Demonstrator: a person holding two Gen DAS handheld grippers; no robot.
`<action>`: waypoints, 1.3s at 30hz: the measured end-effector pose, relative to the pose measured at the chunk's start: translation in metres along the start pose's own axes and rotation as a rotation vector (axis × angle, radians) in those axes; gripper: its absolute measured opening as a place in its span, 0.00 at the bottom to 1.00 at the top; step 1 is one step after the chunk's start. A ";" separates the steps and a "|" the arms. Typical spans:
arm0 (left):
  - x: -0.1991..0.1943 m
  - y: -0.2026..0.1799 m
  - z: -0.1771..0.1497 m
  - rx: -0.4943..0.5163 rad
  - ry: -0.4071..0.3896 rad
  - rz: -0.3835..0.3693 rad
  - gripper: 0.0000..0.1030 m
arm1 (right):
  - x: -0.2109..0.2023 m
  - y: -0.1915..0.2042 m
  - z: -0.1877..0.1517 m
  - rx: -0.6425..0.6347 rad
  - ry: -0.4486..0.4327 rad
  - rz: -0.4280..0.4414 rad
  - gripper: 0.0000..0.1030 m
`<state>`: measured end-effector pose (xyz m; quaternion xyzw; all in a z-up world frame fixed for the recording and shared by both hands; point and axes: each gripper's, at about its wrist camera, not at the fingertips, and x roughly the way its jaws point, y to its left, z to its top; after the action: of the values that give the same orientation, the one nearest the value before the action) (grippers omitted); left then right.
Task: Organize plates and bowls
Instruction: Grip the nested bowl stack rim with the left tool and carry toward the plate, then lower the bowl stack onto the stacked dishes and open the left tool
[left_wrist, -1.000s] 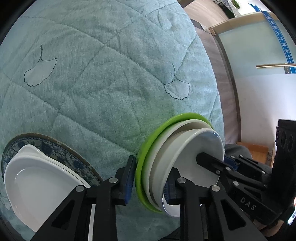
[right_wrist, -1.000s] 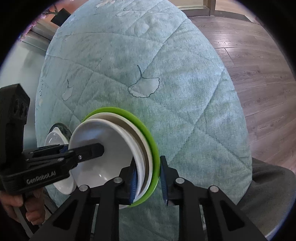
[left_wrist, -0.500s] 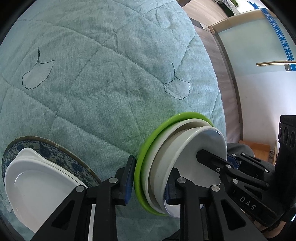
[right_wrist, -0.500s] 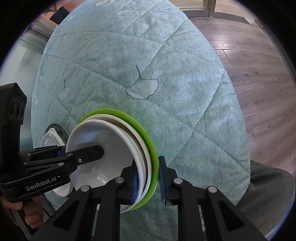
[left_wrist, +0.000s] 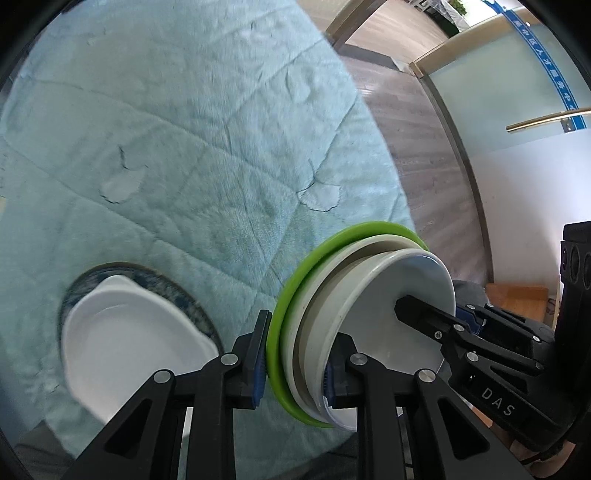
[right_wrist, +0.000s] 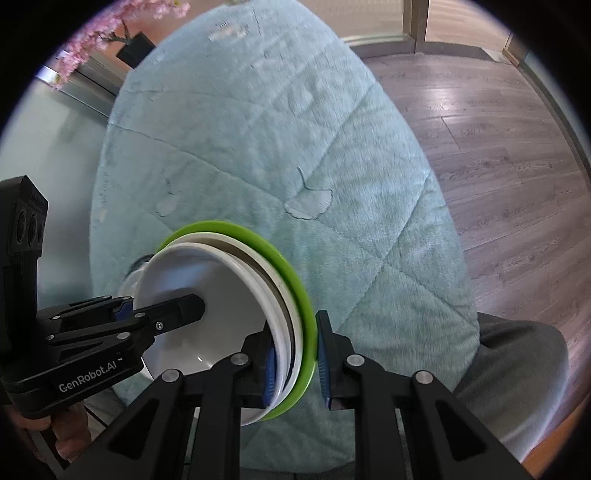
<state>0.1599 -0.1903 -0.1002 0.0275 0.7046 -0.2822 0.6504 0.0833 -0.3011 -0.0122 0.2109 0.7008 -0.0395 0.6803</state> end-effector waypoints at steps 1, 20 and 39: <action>-0.006 -0.002 -0.002 0.003 -0.006 0.000 0.19 | -0.008 0.002 -0.002 0.001 -0.008 0.006 0.17; -0.187 -0.011 -0.086 0.018 -0.311 0.056 0.19 | -0.136 0.091 -0.035 -0.163 -0.202 0.057 0.17; -0.202 0.087 -0.157 -0.179 -0.327 0.058 0.19 | -0.097 0.172 -0.060 -0.278 -0.119 0.077 0.17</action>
<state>0.0846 0.0166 0.0558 -0.0565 0.6109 -0.2000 0.7640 0.0858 -0.1478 0.1264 0.1389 0.6493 0.0717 0.7443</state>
